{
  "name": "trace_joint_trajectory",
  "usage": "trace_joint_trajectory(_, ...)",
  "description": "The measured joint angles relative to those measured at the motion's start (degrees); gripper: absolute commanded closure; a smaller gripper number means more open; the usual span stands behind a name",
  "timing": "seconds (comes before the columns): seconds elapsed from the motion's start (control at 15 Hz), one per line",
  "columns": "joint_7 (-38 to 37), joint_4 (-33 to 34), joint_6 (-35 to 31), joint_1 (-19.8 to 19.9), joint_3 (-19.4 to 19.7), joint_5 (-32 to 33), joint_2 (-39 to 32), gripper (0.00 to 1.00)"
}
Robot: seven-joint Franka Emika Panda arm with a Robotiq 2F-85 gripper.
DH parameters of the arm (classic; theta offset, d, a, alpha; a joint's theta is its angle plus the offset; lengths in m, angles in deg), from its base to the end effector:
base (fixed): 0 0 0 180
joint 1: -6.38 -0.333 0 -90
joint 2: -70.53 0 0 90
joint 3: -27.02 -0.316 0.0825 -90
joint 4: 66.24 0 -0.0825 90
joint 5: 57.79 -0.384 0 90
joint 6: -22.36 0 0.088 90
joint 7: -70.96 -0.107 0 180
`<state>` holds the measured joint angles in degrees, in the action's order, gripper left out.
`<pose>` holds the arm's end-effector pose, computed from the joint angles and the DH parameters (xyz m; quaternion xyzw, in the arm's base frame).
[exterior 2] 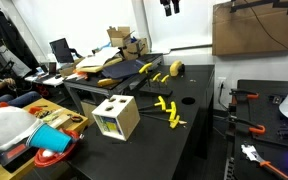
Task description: Remove the wrench from the wooden toy box and put it on the black stand.
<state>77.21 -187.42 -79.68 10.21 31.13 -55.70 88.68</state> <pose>0.4537 -0.0696 0.5439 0.9999 -0.0089 -0.0097 0.0055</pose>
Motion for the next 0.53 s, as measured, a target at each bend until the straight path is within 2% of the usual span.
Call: trace_joint_trajectory(0.53, -0.19, -0.1, 0.04, -0.13, -0.81, 0.0, 2.76, 0.0)
